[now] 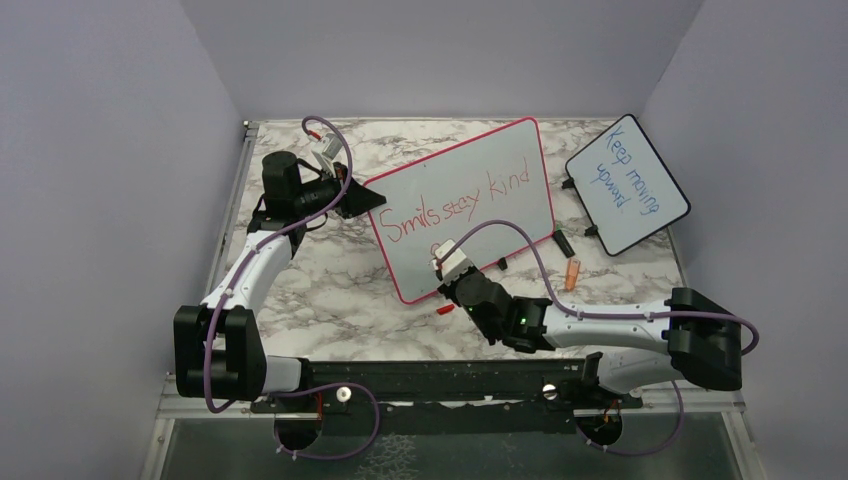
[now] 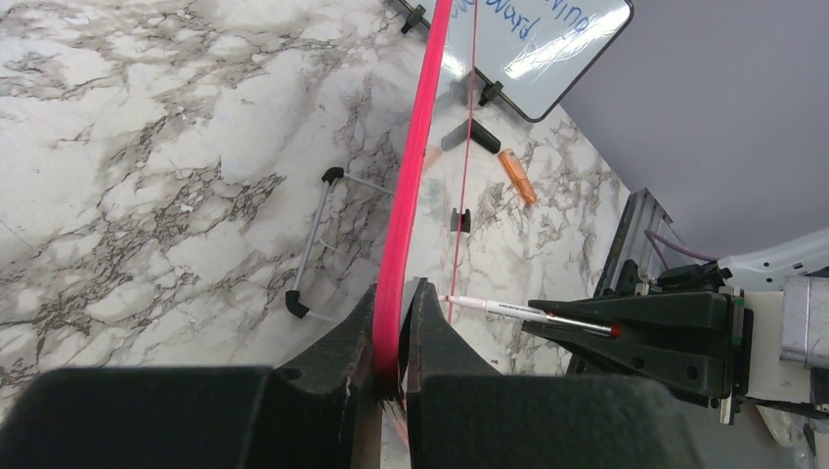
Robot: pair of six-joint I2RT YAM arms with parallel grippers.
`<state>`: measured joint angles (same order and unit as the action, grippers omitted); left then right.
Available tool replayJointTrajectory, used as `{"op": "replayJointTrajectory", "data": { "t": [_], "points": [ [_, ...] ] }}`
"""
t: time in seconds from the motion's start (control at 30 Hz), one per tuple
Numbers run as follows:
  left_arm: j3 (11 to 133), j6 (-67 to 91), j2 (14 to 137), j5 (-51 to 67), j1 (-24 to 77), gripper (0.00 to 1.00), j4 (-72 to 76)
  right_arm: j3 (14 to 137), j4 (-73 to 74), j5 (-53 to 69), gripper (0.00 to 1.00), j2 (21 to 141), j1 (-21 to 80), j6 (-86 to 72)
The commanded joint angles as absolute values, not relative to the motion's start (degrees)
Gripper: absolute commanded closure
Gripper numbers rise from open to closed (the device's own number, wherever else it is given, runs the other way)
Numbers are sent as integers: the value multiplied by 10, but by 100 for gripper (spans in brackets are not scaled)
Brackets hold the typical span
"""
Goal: Write a sentence on the whiteboard
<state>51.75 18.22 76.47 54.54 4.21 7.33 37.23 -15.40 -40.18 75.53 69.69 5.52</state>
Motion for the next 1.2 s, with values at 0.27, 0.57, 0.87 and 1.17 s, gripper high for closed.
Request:
{"op": "replayJointTrajectory", "data": {
  "t": [0.27,0.57,0.87,1.17],
  "points": [
    [500,112,788,442,50,100,29,364,-227,-442,99,767,695,73],
    [500,112,788,443,51,100,29,374,-244,-439,99,782,692,78],
    [501,112,789,443,51,100,28,369,-185,-419,99,770,692,41],
    [501,112,788,442,51,100,28,375,-116,-380,99,761,692,17]
  ]
}}
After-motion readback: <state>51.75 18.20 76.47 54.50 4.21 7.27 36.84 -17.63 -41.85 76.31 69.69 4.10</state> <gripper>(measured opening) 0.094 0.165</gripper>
